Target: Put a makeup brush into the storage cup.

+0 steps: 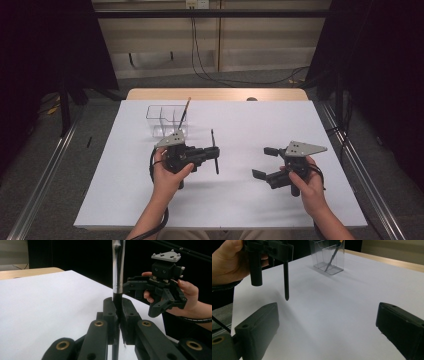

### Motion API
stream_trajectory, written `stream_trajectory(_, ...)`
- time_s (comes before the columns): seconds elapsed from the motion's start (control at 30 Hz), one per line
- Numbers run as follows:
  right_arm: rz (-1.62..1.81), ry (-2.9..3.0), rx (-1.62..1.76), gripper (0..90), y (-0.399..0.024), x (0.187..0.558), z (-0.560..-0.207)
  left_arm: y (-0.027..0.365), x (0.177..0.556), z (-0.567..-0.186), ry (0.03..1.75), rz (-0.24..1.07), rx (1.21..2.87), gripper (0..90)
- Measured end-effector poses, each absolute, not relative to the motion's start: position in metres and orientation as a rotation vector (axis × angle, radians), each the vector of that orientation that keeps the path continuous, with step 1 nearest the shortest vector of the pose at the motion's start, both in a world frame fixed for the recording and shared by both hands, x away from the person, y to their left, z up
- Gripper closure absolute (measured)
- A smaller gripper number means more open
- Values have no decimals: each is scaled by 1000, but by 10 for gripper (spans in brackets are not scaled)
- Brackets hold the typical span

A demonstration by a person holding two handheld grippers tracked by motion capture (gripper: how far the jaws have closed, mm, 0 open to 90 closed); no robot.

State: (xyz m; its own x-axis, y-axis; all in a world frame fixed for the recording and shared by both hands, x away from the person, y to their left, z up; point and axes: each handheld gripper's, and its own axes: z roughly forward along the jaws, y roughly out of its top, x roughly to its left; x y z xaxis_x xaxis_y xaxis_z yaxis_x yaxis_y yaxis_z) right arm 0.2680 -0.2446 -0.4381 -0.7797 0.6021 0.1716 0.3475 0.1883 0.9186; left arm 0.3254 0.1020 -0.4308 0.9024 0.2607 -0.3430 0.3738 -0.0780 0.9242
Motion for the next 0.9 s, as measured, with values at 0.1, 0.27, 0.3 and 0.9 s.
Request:
stream_trajectory(0.1,1625,2231,923,45,-249,267,-438,102,325,-431,492,-99,1671,839)
stream_trajectory(0.27,1614,2220,933,46,-258,265,-439,103,325,-431,491,-97,1672,839)
stream_trajectory(0.3,1611,2219,938,46,-260,265,-439,103,325,-431,491,-95,1674,839)
stream_trajectory(0.9,1548,2189,971,47,-291,255,-439,105,325,-429,488,-89,1674,839)
